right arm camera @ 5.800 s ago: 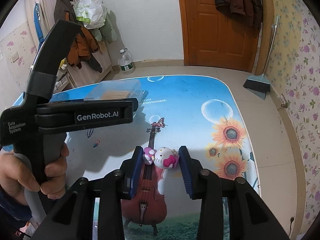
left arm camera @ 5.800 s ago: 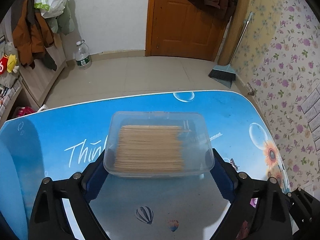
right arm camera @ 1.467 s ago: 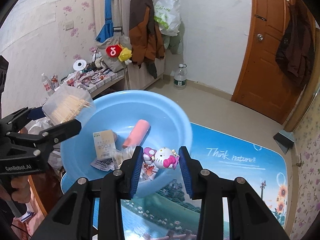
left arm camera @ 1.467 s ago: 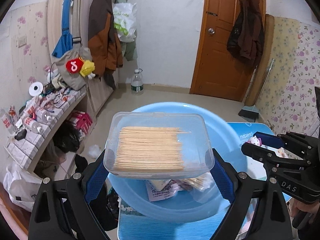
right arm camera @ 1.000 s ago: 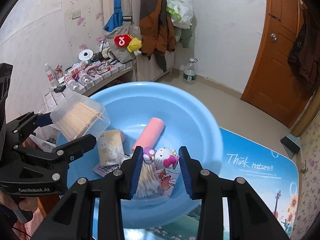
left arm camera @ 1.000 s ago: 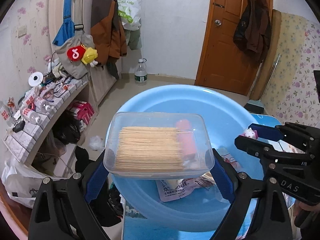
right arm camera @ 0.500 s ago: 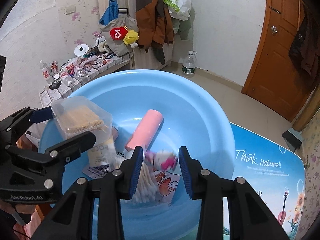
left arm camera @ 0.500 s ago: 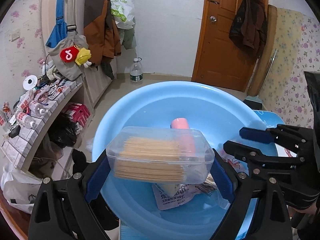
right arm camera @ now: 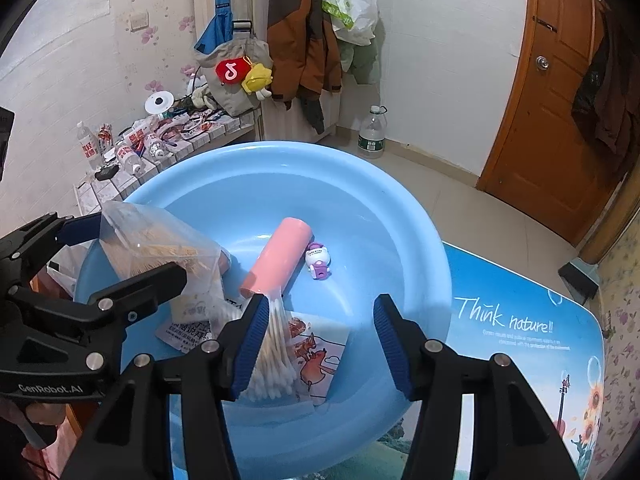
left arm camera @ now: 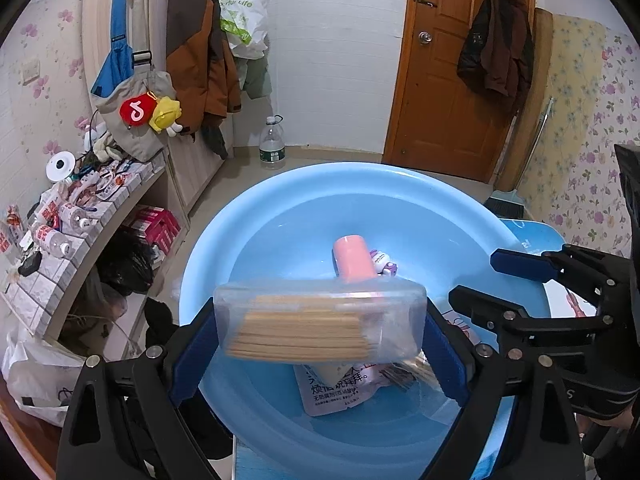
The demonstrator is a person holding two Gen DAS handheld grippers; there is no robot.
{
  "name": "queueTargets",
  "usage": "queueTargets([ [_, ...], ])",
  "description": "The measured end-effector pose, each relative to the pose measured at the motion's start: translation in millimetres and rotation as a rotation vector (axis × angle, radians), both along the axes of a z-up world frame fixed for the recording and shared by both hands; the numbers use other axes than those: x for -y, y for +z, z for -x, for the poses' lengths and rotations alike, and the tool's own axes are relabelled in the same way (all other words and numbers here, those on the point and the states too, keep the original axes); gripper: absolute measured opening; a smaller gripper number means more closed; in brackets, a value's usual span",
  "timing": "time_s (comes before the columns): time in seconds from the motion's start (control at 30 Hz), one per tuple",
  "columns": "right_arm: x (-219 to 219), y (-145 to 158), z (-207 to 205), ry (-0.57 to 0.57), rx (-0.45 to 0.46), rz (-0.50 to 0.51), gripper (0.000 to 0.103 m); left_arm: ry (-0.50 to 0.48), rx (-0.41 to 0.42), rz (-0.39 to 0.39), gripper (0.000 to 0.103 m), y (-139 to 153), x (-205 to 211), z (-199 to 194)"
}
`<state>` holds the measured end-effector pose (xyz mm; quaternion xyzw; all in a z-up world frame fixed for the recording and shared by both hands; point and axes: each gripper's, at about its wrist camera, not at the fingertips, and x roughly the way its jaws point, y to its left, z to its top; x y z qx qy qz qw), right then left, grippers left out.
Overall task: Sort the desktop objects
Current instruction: 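Lower the stick box into the basin and open the left gripper, then withdraw both grippers from the basin back over the table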
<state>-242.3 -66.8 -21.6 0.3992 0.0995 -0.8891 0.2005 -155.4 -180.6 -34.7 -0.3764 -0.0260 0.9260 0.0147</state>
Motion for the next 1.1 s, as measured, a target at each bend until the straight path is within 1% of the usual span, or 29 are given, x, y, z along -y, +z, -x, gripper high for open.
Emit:
queueTargets([
  [0.33, -7.2, 5.2, -1.6, -0.007, -0.006, 0.008, 0.056, -0.006, -0.004, 0.008, 0.092, 5.2, -5.0, -3.9],
  [0.37, -7.3, 5.5, -1.1, -0.008, -0.005, 0.008, 0.056, -0.003, -0.005, 0.010, 0.093, 6.0, -4.7, -4.5],
  [0.43, -8.7, 5.6, -6.0, -0.013, -0.003, 0.011, 0.056, 0.010, -0.016, 0.028, 0.102, 9.2, -5.6, -7.9],
  [0.47, -9.1, 5.9, -7.0, -0.011, -0.005, 0.016, 0.057, 0.014, -0.026, 0.035, 0.103, 11.3, -6.2, -10.4],
  [0.6, -11.5, 9.1, -13.2, -0.011, -0.012, 0.025, 0.060, 0.009, -0.054, 0.033, 0.103, 20.2, -8.5, -20.9],
  [1.1, -30.6, 29.0, -42.9, -0.030, -0.044, 0.053, 0.060, -0.002, -0.083, 0.052, 0.103, 41.2, -27.3, -38.6],
])
